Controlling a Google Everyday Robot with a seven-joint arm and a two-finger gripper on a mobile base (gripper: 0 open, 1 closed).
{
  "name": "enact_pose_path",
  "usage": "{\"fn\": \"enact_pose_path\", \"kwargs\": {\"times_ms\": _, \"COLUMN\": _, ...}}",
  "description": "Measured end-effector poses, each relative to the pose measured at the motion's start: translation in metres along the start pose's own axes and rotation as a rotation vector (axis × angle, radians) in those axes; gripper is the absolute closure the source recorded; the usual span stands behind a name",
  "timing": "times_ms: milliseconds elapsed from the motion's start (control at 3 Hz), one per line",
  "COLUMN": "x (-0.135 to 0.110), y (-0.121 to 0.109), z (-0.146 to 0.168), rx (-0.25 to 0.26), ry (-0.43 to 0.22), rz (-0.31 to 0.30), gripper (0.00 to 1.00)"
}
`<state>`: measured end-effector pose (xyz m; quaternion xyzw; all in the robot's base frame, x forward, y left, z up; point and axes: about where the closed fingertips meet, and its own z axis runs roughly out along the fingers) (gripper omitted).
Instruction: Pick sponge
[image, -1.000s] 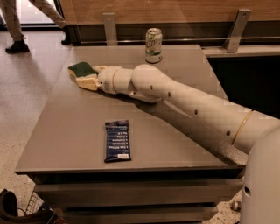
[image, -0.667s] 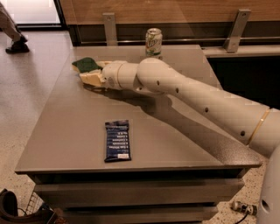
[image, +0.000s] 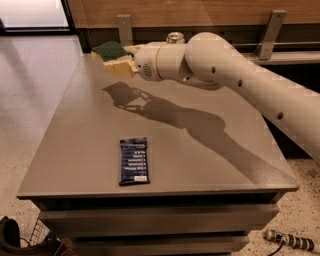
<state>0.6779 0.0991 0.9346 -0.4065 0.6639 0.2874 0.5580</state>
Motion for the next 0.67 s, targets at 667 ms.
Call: {"fn": "enact_pose_path", "kwargs": {"times_ms": 667, "x": -0.045, "y": -0.002, "z": -0.049, "rx": -0.08, "ry": -0.003, "rz": -0.059, "gripper": 1.0}}
